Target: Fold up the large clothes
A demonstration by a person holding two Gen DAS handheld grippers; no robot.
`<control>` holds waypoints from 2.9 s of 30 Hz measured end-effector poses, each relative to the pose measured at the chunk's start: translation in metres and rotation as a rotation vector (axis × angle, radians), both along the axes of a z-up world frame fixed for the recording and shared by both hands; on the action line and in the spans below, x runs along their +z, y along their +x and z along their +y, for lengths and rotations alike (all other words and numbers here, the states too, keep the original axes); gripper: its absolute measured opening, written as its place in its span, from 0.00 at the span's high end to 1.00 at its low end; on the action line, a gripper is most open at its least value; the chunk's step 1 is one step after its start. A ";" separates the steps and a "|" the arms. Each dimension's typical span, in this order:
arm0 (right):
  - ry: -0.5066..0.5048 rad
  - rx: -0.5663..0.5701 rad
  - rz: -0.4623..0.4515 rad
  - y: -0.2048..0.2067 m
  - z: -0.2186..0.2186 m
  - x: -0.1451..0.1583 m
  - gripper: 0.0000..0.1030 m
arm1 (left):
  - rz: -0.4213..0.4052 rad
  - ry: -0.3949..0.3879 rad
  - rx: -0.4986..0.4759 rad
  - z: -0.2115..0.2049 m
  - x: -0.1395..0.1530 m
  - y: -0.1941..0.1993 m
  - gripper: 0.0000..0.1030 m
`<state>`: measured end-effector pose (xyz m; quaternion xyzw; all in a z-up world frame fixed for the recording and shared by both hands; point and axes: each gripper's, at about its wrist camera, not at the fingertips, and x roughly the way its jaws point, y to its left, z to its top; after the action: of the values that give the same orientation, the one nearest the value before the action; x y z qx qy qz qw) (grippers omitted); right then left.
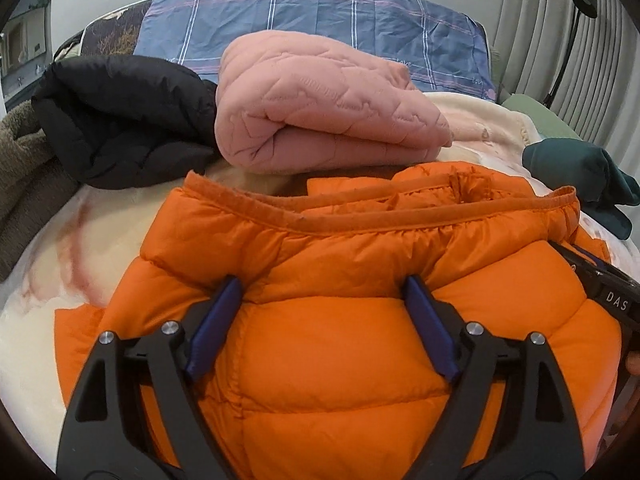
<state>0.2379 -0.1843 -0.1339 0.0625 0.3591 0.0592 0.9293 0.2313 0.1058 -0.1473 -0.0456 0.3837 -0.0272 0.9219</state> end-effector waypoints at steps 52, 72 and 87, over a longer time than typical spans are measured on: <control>-0.136 0.008 -0.084 -0.054 0.018 0.041 0.08 | -0.027 -0.076 -0.091 0.029 0.045 -0.029 0.16; -0.091 -0.027 0.035 -0.145 -0.022 -0.013 0.07 | 0.024 -0.008 -0.071 0.077 -0.009 -0.121 0.02; -0.094 0.196 -0.068 -0.193 0.066 0.034 0.33 | 0.042 -0.136 -0.015 0.111 -0.011 -0.143 0.02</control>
<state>0.0445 -0.1185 -0.1000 -0.0185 0.3339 0.1350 0.9327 0.0885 0.2172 -0.1586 -0.1060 0.4005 -0.0590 0.9082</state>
